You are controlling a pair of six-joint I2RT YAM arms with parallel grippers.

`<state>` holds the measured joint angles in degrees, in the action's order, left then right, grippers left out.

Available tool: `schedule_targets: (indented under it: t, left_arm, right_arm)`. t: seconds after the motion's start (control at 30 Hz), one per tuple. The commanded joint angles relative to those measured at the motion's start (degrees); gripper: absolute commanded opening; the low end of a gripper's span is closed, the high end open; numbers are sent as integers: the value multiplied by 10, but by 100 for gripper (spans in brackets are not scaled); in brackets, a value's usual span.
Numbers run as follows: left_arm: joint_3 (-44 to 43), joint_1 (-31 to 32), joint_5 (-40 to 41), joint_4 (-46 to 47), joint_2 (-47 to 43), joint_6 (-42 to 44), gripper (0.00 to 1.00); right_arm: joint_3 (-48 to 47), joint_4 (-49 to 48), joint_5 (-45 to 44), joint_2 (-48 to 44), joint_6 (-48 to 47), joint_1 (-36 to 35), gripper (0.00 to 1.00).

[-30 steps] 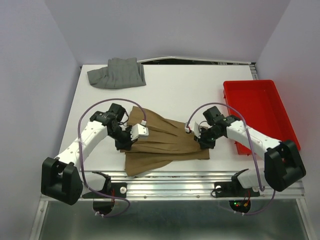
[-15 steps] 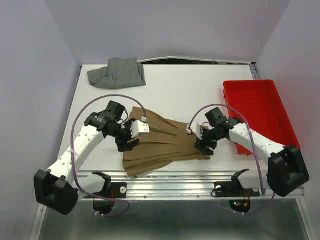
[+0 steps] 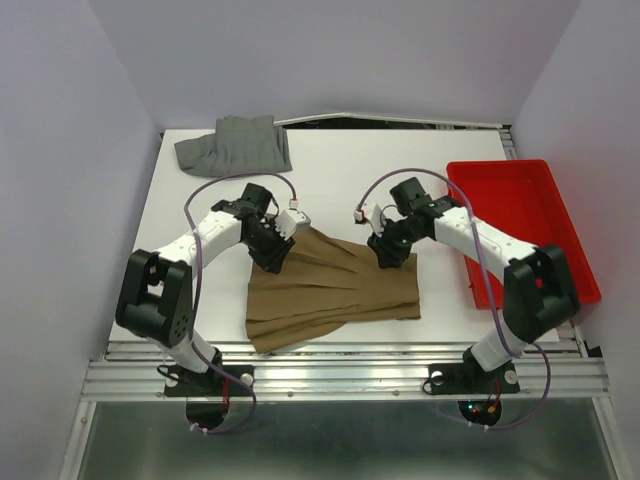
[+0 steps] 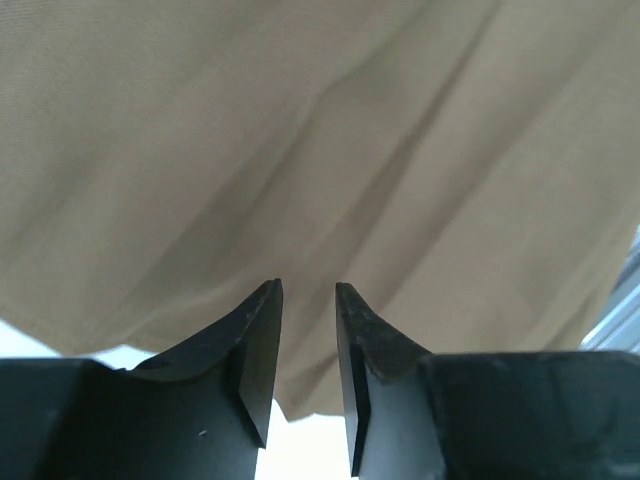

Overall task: Fold and stack the skirts
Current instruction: Fold the skirt

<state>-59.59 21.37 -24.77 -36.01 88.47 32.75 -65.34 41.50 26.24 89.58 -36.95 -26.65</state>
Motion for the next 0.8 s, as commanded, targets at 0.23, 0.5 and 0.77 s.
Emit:
schedule_targets:
  t: [0.23,0.5,0.77]
  left_arm:
    - [-136,-6,100,52,194,-65,26]
    - [-360,-26,108,29,357,-47,22]
    - [-590,-33,89,9,400,-91,43]
  right_arm:
    - [65,-21,-36,63,31,1,35]
    - [96,-50,76,68,167,-33,38]
    - [-6,-145,140,114,289,-113,50]
